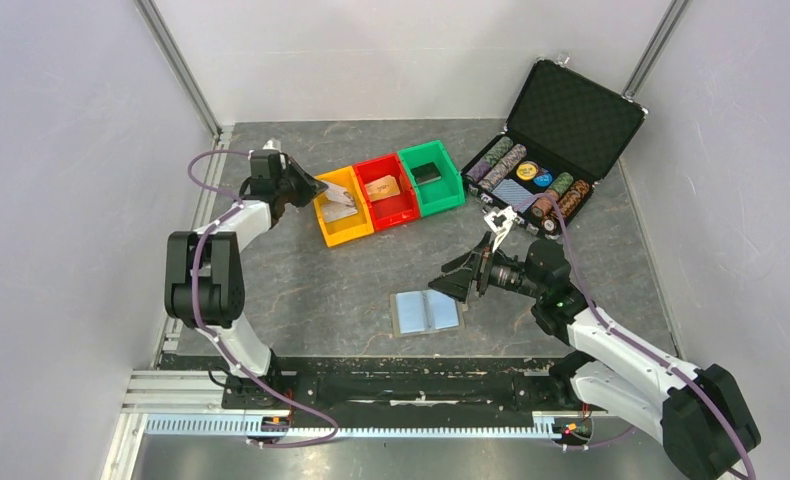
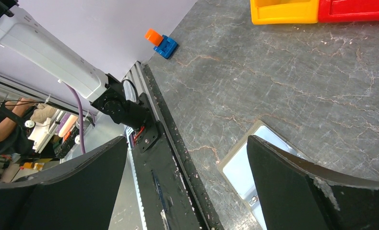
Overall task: Take the credit cards out of the card holder
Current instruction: Place the credit card in the storage box.
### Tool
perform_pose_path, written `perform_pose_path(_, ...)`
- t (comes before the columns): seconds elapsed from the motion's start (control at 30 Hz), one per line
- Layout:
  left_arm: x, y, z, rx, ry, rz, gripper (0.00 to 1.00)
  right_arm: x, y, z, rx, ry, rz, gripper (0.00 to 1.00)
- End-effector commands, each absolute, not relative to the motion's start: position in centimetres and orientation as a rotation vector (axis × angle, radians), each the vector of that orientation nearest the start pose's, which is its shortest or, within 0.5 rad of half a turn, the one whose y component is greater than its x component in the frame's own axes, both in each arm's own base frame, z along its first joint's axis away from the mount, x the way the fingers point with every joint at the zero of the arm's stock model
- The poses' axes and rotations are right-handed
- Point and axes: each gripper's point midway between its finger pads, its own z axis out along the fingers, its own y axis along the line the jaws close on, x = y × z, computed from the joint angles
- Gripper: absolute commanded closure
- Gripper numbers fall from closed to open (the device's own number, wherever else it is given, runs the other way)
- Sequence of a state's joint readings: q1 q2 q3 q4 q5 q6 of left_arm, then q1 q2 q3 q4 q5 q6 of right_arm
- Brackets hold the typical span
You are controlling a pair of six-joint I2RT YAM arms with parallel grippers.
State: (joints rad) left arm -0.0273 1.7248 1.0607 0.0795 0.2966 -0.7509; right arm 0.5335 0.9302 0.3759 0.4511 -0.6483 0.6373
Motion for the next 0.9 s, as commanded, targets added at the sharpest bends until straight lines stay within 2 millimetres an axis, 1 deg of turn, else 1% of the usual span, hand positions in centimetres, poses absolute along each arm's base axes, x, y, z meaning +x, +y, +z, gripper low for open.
perform_pose_path(0.0,47.9,-9.5,12.4,-0.624,2.087,-0.763,0.98,20.0,26.1,21.3,-0.466,1.736,1.364,0.02)
perform_pose_path(0.17,47.6,-9.3,11.8,-0.630,2.111,-0.712,0.98,20.2,26.3,21.4,-0.469,1.741,1.367,0.02)
perform_pose_path(0.37,47.3,-10.0,11.1,-0.628,2.134,-0.682,0.98,20.3,26.4,21.3,-0.470,1.744,1.369,0.02)
perform_pose_path(0.67,47.8,-10.9,9.9,-0.612,2.161,-0.645,0.98,20.2,26.1,20.8,-0.465,1.753,1.356,0.02)
perform_pose_path(0.87,47.6,-10.8,9.4,-0.608,2.183,-0.601,0.97,20.2,26.1,20.6,-0.465,1.758,1.349,0.02)
